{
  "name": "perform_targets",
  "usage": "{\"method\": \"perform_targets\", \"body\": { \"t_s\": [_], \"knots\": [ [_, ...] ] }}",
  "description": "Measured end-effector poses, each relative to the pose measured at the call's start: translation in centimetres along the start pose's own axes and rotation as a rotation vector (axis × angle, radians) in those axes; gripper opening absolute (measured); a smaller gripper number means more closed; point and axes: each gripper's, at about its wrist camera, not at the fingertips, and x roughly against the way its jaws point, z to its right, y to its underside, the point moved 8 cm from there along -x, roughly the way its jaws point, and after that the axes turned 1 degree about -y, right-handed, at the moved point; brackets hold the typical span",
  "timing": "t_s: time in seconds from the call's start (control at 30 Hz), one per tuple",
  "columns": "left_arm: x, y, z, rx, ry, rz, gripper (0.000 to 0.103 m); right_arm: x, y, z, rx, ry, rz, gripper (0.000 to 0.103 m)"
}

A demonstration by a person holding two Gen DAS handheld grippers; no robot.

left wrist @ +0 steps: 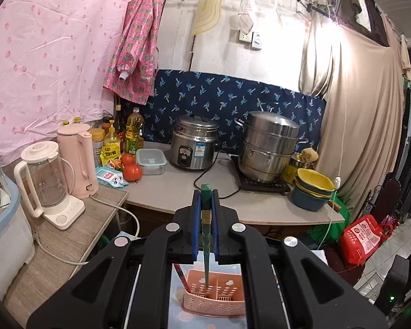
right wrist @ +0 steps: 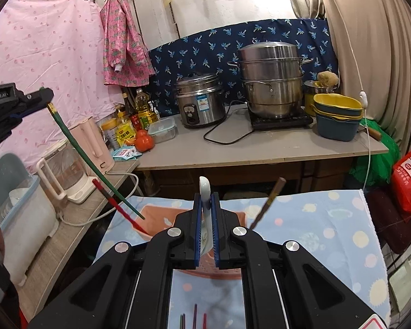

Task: Organize utensils
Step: 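Lower the chopstick and spoon into the pink basket and open both tools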

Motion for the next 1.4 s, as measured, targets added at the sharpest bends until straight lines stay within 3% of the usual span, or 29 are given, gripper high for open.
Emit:
{"method": "perform_targets", "body": {
  "t_s": [0.33, 0.73, 0.9, 1.0, 1.4],
  "knots": [
    [-5.7, 4.7, -1.2, 0.0, -0.018, -0.099, 0.007, -4.3, 0.5, 1.9, -0.018, 0.047, -0.032, 0.007],
    [-8.0, 8.3, -1.7, 0.017, -0.013, -0.179, 0.007, -7.5, 3.6, 2.4, 0.014, 0.086, -0.107, 0.008],
    [-7.7, 8.8, -2.2, 0.03, -0.019, -0.18, 0.014, -6.8, 3.5, 2.5, 0.015, 0.095, -0.078, 0.021],
    [-7.2, 8.9, -2.4, 0.041, -0.021, -0.175, 0.02, -6.1, 3.6, 2.4, 0.019, 0.096, -0.07, 0.022],
    [-2.3, 10.9, -3.1, 0.035, -0.03, -0.19, 0.02, -1.1, 6.4, 2.2, 0.008, 0.091, -0.077, 0.022]
  ]
}}
